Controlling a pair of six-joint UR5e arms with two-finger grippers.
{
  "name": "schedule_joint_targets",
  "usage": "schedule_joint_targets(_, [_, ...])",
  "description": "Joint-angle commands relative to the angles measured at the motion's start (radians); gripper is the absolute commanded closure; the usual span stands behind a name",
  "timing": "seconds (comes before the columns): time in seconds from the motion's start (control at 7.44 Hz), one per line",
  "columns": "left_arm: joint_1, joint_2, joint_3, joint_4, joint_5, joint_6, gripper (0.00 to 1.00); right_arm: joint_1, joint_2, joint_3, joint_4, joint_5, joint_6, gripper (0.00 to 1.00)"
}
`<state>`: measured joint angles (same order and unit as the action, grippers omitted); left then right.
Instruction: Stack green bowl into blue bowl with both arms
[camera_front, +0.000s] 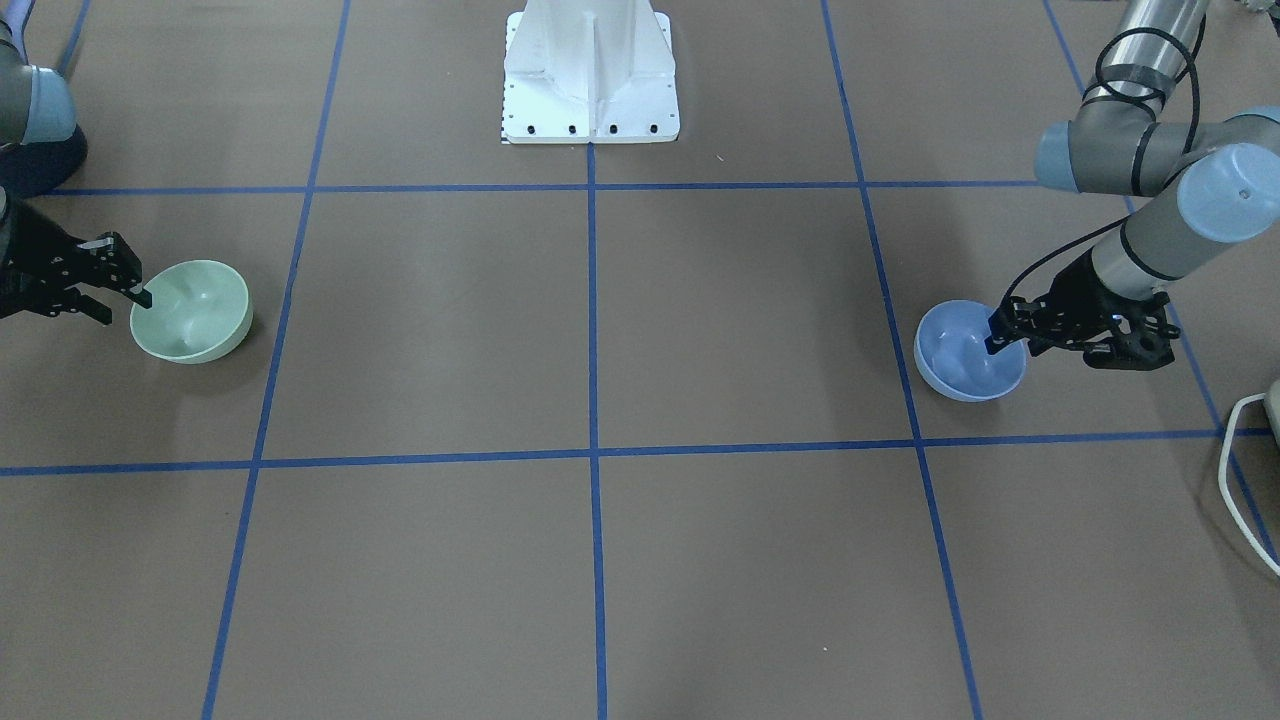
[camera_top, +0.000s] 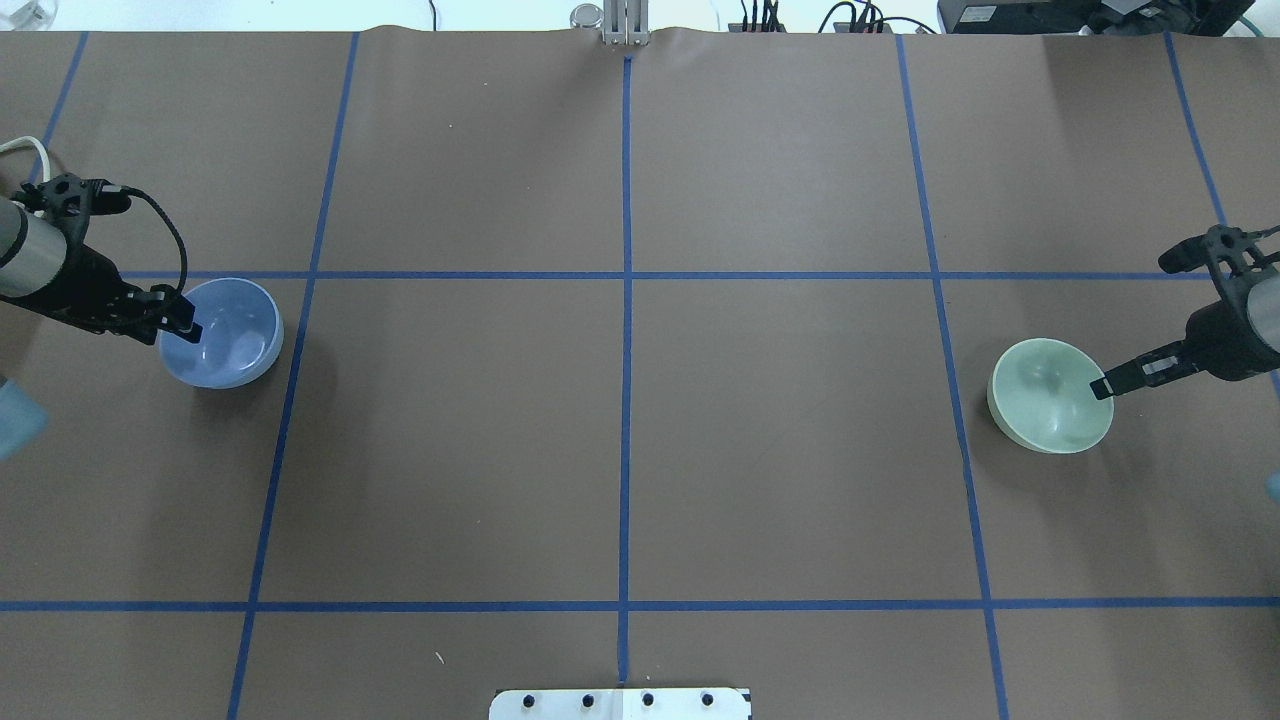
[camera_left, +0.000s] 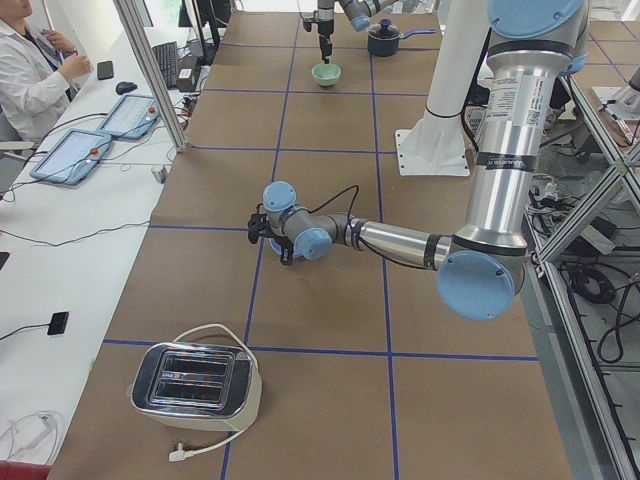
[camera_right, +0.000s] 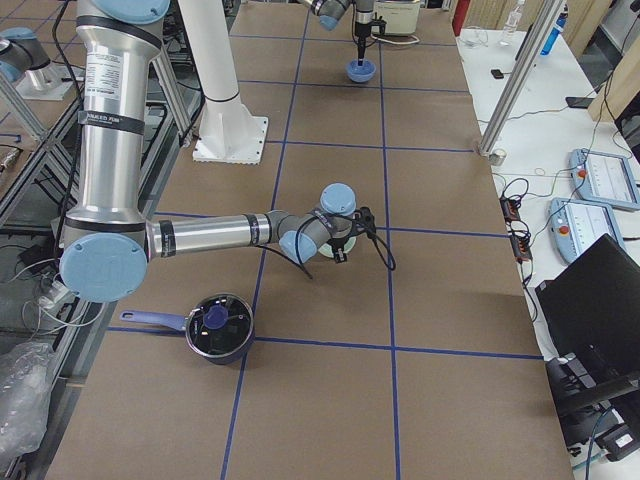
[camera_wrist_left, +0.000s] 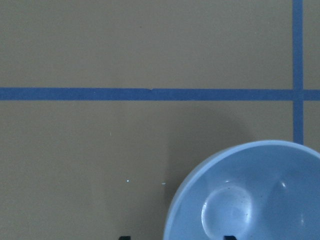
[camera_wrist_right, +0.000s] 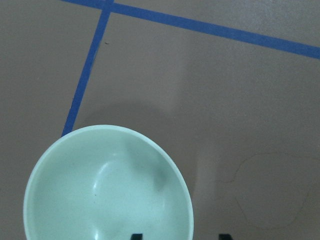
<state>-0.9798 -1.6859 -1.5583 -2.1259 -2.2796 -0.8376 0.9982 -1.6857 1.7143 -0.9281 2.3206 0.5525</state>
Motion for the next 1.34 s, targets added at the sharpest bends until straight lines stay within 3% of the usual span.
schedule_joint_targets(0.0, [0.001, 0.000, 0.003, 0.000, 0.000, 0.000, 0.46, -0.001, 0.006, -0.016, 0.000, -0.001, -0.005, 0.47])
schedule_joint_targets(0.54, [0.009, -0.001, 0.010, -0.002, 0.000, 0.000, 0.47, -0.030, 0.032, -0.047, 0.000, -0.033, -0.002, 0.46])
schedule_joint_targets(0.67, [0.009, -0.001, 0.009, -0.002, 0.000, -0.002, 0.55, -0.032, 0.034, -0.048, 0.000, -0.033, -0.002, 0.47])
schedule_joint_targets(0.81, [0.009, -0.001, 0.009, -0.002, 0.000, -0.002, 0.67, -0.032, 0.040, -0.048, -0.002, -0.032, -0.003, 0.71])
schedule_joint_targets(0.94, [0.009, -0.001, 0.009, -0.005, 0.000, -0.002, 0.76, -0.033, 0.040, -0.048, 0.000, -0.032, -0.003, 0.87])
schedule_joint_targets(1.07, [0.009, -0.001, 0.006, -0.005, 0.000, -0.003, 0.85, -0.033, 0.040, -0.047, 0.000, -0.032, -0.005, 0.98])
schedule_joint_targets(1.21, [0.009, -0.001, 0.003, -0.006, 0.000, -0.040, 0.94, -0.033, 0.040, -0.044, 0.000, -0.030, -0.005, 1.00])
